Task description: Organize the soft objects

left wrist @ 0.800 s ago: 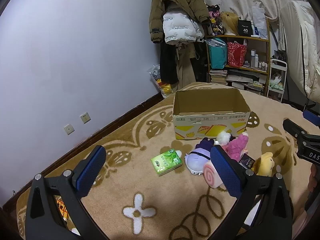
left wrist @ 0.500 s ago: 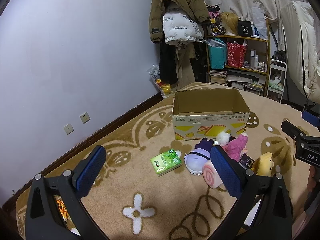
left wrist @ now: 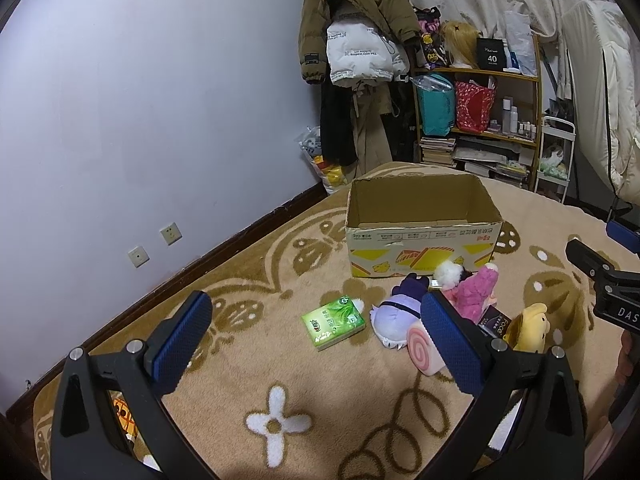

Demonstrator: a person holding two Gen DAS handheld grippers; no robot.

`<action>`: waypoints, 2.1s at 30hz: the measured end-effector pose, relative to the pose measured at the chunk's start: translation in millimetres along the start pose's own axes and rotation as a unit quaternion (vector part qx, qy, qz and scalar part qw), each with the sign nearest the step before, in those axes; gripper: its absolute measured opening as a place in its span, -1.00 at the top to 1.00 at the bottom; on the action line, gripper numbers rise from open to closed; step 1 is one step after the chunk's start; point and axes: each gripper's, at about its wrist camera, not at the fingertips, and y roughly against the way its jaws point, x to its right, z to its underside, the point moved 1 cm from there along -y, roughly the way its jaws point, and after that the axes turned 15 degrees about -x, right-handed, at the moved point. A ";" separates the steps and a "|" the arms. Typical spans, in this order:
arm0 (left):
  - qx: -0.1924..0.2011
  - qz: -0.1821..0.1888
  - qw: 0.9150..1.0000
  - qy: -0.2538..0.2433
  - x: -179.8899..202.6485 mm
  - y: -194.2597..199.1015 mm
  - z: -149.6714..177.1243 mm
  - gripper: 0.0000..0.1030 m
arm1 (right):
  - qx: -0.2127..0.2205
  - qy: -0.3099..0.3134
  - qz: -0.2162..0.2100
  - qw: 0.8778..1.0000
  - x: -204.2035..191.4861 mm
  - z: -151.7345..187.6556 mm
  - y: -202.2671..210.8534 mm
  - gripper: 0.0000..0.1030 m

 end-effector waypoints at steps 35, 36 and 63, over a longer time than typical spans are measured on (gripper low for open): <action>-0.002 -0.001 1.000 0.003 -2.8 -0.9 -0.5 -1.00 | -0.001 0.000 0.001 1.000 0.0 -0.2 0.0 -1.00; -0.002 -0.001 1.000 0.003 -2.0 -0.7 -0.8 -1.00 | -0.001 0.000 0.001 1.000 0.3 -0.4 0.1 -1.00; -0.012 -0.008 1.000 -0.007 5.7 -7.9 -14.2 -1.00 | -0.007 -0.024 -0.013 1.000 2.5 3.6 -1.9 -1.00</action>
